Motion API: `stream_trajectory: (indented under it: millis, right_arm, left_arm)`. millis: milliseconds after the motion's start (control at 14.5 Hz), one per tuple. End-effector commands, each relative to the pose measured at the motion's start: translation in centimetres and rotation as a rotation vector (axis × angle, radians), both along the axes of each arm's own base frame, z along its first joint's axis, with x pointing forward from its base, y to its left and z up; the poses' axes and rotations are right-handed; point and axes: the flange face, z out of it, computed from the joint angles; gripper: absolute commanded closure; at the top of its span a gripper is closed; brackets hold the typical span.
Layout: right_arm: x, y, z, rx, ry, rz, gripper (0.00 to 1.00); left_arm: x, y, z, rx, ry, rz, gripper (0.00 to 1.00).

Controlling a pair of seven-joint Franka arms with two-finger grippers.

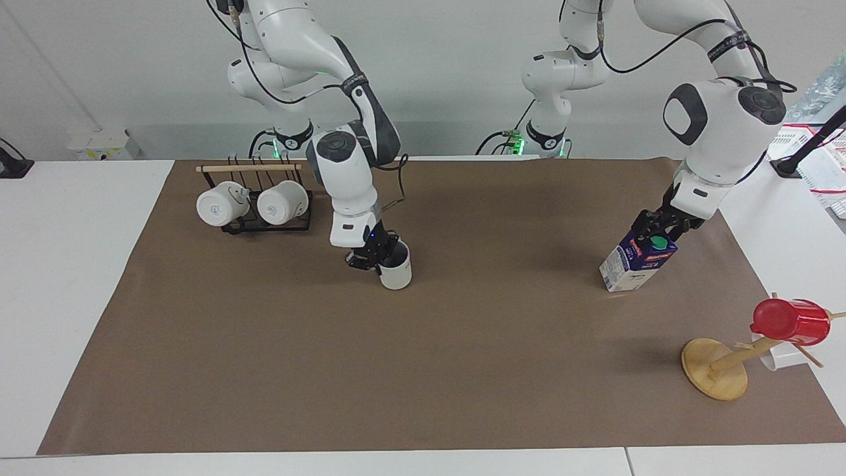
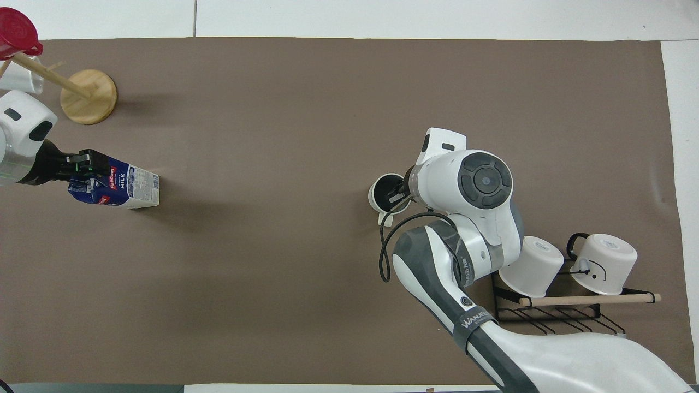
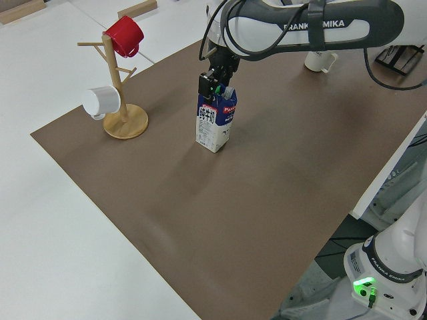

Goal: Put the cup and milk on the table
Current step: 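Carry the white mug toward the table center with the right gripper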

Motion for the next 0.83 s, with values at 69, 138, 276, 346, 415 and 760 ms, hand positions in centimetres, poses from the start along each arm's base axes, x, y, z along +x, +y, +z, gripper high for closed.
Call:
stream_trajectory:
  millis: [69, 138, 276, 346, 415, 760]
  right_arm:
    - [0.3, -0.2, 1.5, 0.02, -0.01, -0.079, 0.0]
    - [0.6, -0.2, 2.5, 0.024, 0.008, -0.124, 0.0]
    - [1.6, -0.1, 5.3, 0.036, 0.03, -0.199, 0.0]
    - [2.2, 0.0, 7.1, 0.047, 0.033, -0.24, 0.0]
    - [2.9, -0.4, 8.9, 0.059, 0.03, -0.287, 0.0]
    - [5.0, -7.3, 16.7, -0.022, 0.001, -0.413, 0.0]
  left_arm:
    - [-0.5, -0.4, 0.8, -0.01, -0.012, 0.011, 1.0]
    - [-0.2, -0.6, 1.4, -0.01, -0.021, 0.008, 1.0]
    - [0.3, -1.0, 3.6, -0.01, -0.058, 0.003, 1.0]
    - [0.8, -1.3, 4.9, -0.009, -0.064, -0.004, 1.0]
    - [1.1, -2.0, 6.3, -0.005, -0.065, -0.018, 1.0]
    - [3.9, -7.7, 9.2, 0.018, -0.129, -0.109, 1.0]
